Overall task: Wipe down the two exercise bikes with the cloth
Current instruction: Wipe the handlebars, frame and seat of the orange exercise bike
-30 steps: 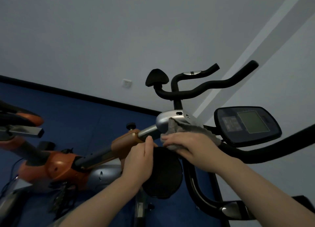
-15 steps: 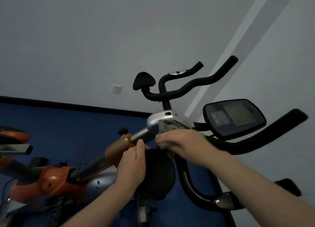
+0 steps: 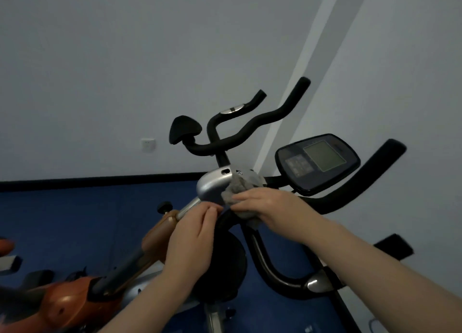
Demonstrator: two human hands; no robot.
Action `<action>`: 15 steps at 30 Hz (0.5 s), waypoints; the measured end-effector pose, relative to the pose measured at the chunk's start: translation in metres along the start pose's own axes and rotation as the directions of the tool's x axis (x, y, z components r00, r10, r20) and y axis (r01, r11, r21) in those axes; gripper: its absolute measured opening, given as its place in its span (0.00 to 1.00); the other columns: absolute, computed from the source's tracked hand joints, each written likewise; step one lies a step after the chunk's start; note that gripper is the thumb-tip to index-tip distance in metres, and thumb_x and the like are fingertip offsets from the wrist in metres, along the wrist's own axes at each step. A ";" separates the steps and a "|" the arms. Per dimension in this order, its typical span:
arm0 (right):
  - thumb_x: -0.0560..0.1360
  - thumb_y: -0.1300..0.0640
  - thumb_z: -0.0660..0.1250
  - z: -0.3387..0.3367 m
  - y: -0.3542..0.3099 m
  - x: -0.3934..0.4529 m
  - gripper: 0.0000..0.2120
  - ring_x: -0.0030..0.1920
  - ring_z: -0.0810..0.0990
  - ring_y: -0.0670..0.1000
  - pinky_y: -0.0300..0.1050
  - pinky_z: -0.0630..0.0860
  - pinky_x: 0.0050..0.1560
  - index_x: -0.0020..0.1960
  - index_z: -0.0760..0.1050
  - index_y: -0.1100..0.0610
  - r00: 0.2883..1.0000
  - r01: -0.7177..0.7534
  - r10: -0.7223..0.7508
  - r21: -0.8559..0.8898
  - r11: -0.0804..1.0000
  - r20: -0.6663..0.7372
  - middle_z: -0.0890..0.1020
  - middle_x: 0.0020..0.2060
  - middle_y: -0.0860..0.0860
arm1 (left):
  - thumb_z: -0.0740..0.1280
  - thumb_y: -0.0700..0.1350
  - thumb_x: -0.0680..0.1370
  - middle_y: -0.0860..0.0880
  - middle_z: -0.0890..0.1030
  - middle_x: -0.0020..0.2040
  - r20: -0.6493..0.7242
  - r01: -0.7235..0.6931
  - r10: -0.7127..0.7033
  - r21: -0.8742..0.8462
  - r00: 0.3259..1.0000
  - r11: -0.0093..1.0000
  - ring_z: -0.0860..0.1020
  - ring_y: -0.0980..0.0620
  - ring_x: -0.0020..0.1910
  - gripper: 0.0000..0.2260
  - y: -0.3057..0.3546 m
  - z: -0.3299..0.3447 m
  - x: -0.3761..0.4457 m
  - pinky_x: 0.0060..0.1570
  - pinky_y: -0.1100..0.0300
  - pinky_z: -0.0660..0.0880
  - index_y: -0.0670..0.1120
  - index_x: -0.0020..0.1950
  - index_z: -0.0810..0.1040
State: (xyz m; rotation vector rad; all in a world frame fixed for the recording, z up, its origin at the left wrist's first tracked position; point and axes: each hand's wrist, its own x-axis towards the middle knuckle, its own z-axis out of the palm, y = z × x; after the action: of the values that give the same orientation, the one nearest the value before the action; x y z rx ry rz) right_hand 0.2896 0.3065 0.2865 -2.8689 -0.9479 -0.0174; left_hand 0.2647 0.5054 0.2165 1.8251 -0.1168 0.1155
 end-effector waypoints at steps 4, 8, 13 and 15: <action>0.71 0.71 0.65 -0.024 0.014 -0.030 0.22 0.61 0.79 0.51 0.39 0.73 0.59 0.60 0.81 0.53 0.980 -0.178 0.175 -0.027 0.984 -0.095 0.80 0.62 0.49 | 0.59 0.47 0.82 0.66 0.80 0.46 0.137 -0.082 0.081 0.003 0.987 0.997 0.77 0.69 0.48 0.11 0.024 0.008 0.026 0.43 0.76 0.71 0.61 0.48 0.78; 0.71 0.70 0.65 -0.042 0.024 -0.059 0.17 0.55 0.81 0.53 0.33 0.68 0.50 0.55 0.83 0.56 0.810 -0.531 0.532 0.077 0.844 -0.246 0.84 0.54 0.52 | 0.60 0.48 0.82 0.62 0.81 0.46 0.227 -0.031 0.025 0.021 0.974 0.999 0.77 0.66 0.48 0.10 0.033 0.026 0.046 0.46 0.66 0.72 0.62 0.47 0.77; 0.77 0.66 0.65 -0.019 -0.010 -0.050 0.16 0.66 0.73 0.47 0.22 0.57 0.62 0.63 0.79 0.56 0.844 -0.451 0.477 0.157 0.879 -0.246 0.77 0.65 0.47 | 0.61 0.47 0.81 0.59 0.80 0.51 0.335 -0.099 0.075 0.057 0.939 0.993 0.77 0.61 0.52 0.09 0.044 0.048 0.049 0.57 0.55 0.75 0.57 0.57 0.78; 0.79 0.64 0.62 -0.032 -0.008 -0.054 0.16 0.62 0.76 0.46 0.25 0.66 0.59 0.62 0.80 0.54 0.801 -0.515 0.564 0.251 0.820 -0.199 0.79 0.63 0.48 | 0.61 0.46 0.81 0.57 0.80 0.54 0.374 -0.135 0.097 0.078 0.923 0.988 0.76 0.60 0.55 0.10 0.050 0.052 0.051 0.59 0.56 0.74 0.55 0.59 0.78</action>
State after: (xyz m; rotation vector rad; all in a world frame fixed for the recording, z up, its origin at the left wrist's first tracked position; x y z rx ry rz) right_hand 0.2424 0.2774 0.3167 -2.7525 -0.0493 -0.2406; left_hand 0.3090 0.4411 0.2582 1.9255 -0.4940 -0.1439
